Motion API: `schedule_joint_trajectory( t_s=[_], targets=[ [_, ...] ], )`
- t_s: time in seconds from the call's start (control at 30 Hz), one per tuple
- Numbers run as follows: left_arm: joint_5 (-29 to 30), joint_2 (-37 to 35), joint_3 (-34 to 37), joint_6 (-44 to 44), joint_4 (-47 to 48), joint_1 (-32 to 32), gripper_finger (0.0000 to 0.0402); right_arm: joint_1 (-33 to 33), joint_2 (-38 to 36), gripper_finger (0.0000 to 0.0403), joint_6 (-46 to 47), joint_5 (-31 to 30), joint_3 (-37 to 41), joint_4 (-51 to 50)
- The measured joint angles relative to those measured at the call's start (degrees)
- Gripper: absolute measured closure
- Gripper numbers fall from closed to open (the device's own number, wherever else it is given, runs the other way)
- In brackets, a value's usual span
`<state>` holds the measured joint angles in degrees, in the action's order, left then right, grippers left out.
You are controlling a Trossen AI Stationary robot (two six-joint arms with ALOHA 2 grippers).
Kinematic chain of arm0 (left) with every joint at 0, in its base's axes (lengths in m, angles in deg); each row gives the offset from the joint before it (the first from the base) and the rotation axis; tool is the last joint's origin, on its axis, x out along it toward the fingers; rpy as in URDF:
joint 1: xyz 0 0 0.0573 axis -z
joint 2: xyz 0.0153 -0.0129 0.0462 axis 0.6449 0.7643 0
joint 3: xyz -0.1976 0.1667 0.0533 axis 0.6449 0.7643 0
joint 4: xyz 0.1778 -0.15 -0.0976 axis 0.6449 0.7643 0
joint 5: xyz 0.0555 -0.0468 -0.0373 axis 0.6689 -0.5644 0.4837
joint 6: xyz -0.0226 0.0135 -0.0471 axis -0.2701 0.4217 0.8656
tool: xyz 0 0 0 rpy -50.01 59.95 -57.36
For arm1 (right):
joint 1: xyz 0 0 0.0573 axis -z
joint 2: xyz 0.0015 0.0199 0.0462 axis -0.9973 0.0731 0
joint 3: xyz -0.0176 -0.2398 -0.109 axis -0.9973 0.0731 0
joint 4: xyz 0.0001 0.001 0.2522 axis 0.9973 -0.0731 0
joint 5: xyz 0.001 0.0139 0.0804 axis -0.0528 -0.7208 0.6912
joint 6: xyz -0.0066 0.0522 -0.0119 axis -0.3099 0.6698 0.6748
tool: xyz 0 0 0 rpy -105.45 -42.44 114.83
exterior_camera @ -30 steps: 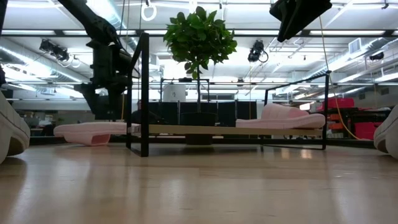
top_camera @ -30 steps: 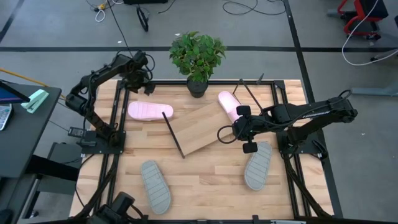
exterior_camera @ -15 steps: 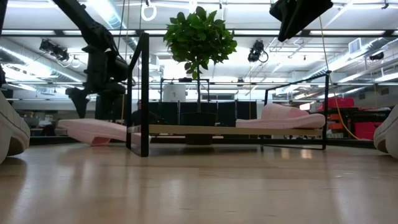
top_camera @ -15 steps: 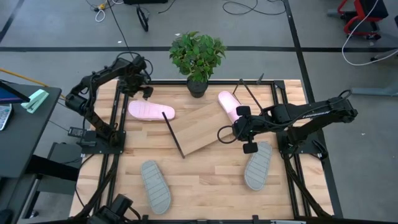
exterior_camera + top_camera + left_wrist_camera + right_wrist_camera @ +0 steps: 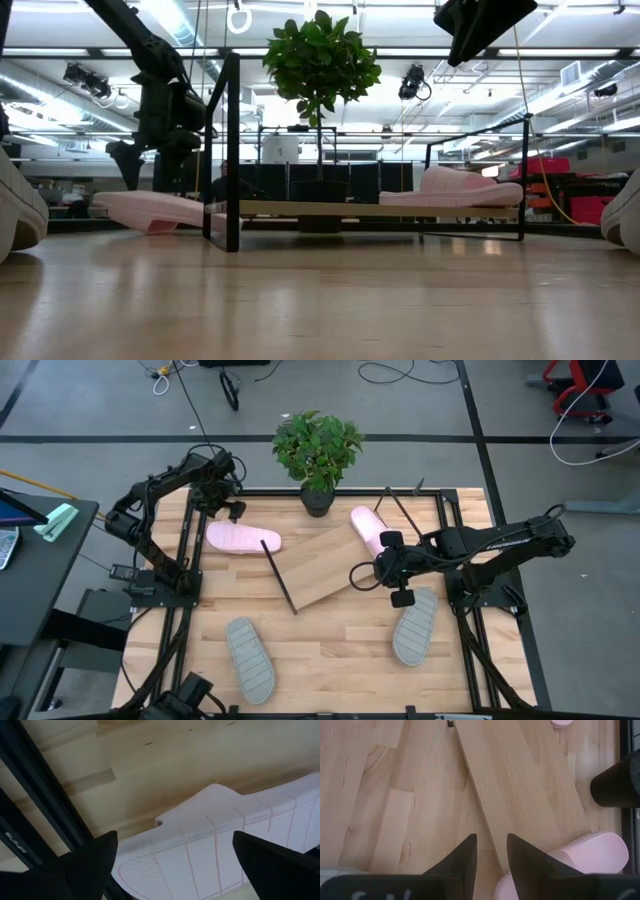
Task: Pick and place slides into the shelf
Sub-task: Put the pink slipper on the shelf
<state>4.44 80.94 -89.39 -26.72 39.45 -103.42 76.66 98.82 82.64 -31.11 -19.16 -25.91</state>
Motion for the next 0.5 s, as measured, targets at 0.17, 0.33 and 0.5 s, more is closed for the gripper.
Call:
schedule_joint_trajectory(
  t_s=[0.17,0.33,0.5],
  targets=[
    [0.0,0.0,1.0,-0.2,0.6,0.0,0.0001,0.0,0.0,0.0290,0.7,0.0,0.0,0.0],
    [0.1,0.1,1.3,-0.9,0.7,0.5,0.0001,0.0,0.0,0.0290,0.7,0.0,0.0,0.0],
    [0.0,0.1,1.3,-2.9,1.2,0.5,0.0001,0.0,0.0,0.0290,0.7,0.0,0.0,0.0]
  ],
)
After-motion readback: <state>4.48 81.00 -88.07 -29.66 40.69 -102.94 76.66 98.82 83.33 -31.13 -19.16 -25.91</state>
